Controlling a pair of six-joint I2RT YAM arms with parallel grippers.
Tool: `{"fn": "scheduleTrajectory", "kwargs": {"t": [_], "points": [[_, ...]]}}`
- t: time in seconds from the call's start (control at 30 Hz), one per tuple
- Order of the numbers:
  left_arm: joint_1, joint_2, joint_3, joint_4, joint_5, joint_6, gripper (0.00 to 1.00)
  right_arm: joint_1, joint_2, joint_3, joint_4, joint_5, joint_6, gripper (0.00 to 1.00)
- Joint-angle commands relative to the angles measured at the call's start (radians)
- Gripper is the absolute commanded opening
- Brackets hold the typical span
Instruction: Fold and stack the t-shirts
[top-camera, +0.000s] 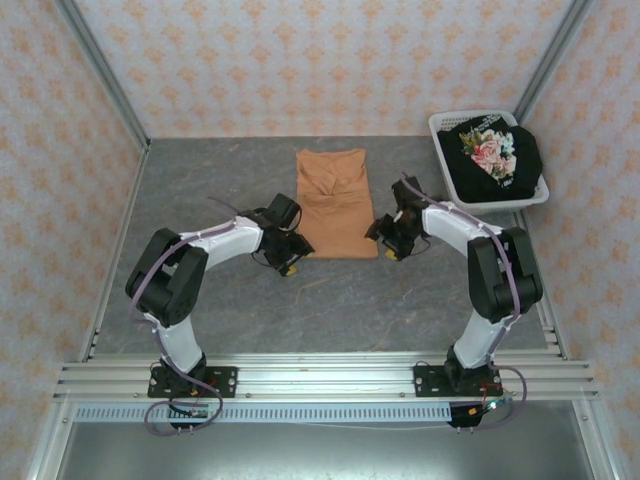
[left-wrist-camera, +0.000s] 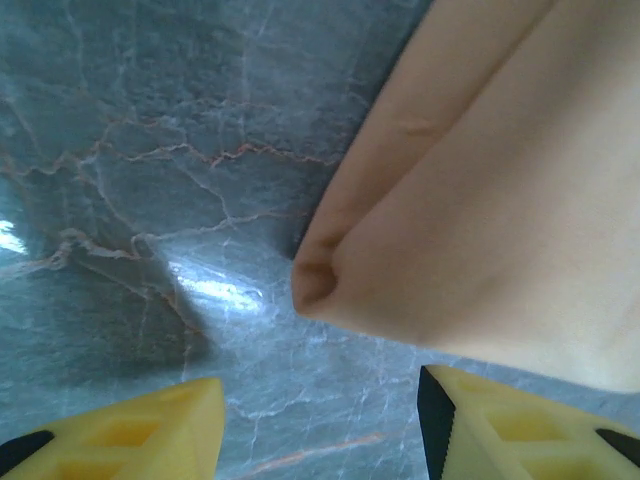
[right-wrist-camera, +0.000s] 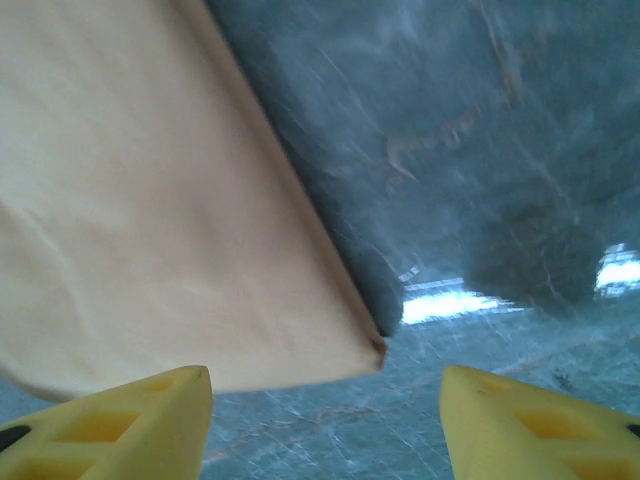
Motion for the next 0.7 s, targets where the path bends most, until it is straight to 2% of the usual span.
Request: {"fn": "scheduleTrajectory", "kwargs": {"t": [0.0, 0.2, 0.3, 0.4, 0.53, 0.6, 0.67], "points": [[0.013, 0.038, 0.016, 0.053, -0.009, -0.074, 0.54, 0.009, 0.003, -0.033, 0.095, -0.044, 0.055, 0.61], [0.015, 0.102, 0.094, 0.07, -0.02, -0.052, 0.51, 0.018, 0.078, -0.022, 0.115, -0.058, 0.091, 0.56], [0.016, 0.136, 0.113, 0.09, -0.031, -0.053, 0.49, 0.02, 0.103, -0.012, 0.115, -0.044, 0.095, 0.5], [0.019, 0.155, 0.123, 0.1, -0.031, -0.055, 0.33, 0.019, 0.138, 0.02, 0.11, -0.037, 0.097, 0.37], [0.028, 0.166, 0.133, 0.082, -0.045, -0.038, 0.12, 0.02, 0.171, 0.07, 0.083, -0.022, 0.107, 0.1], [0.031, 0.159, 0.143, 0.069, -0.054, -0.024, 0.03, 0.021, 0.169, 0.091, 0.059, -0.004, 0.108, 0.01], [0.031, 0.138, 0.154, 0.05, -0.073, -0.003, 0.0, 0.021, 0.146, 0.097, 0.047, 0.013, 0.113, 0.0]]}}
